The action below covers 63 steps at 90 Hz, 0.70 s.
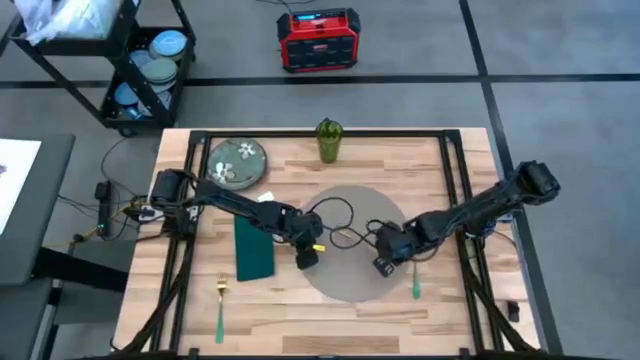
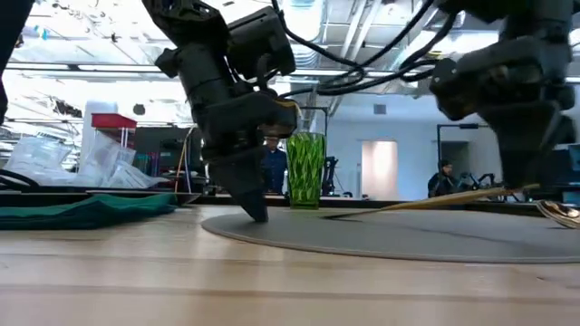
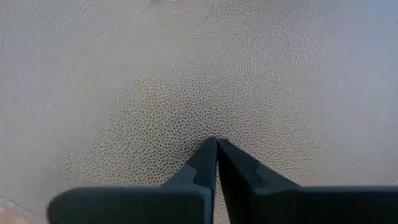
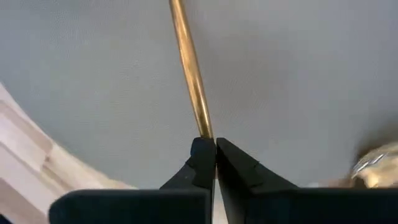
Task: Set table place
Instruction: Adjust the gold knife on the gray table mat
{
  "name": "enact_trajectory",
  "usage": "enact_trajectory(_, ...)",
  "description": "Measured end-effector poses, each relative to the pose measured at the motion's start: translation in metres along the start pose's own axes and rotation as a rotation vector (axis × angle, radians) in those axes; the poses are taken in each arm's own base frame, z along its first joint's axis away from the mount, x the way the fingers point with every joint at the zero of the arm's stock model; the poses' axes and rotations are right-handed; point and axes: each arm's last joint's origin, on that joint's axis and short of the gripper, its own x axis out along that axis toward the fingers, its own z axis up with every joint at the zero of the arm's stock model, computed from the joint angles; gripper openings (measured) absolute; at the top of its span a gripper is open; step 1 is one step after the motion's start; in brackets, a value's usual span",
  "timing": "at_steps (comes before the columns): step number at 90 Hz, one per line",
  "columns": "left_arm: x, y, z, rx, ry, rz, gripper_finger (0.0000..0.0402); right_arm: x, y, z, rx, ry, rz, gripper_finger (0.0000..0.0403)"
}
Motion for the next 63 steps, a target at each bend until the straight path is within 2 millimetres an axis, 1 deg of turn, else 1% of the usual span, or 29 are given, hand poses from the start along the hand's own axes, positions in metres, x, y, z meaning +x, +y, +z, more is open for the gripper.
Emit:
enact_trajectory(21, 0.000, -0.001, 0.002, -0.063, -0.024, 0.004, 0.0000, -0.001, 0.003, -0.018, 0.255, -0.049, -0.005, 0.0000)
enact_trajectory(31, 0.000, 0.000, 0.002, -0.073, -0.024, 0.004, 0.0000, -0.001, -0.002, -0.027, 0.403, -0.109, -0.055, 0.0000)
enact_trajectory(36, 0.000, 0.000, 0.002, -0.076, -0.024, 0.005, 0.0000, -0.002, -0.004, -0.030, 0.444, -0.144, -0.073, 0.0000)
enact_trajectory(48, 0.000, 0.000, 0.002, -0.053, -0.023, 0.005, 0.0000, -0.002, -0.006, -0.033, 0.411, -0.155, -0.101, 0.0000)
enact_trajectory(55, 0.000, 0.000, 0.002, -0.047, -0.022, 0.006, 0.0000, -0.002, -0.005, -0.032, 0.331, -0.188, -0.091, 0.0000)
enact_trajectory(63, 0.000, 0.000, 0.002, -0.048, -0.023, 0.005, 0.0000, -0.001, -0.002, -0.022, 0.205, -0.207, -0.070, 0.0001)
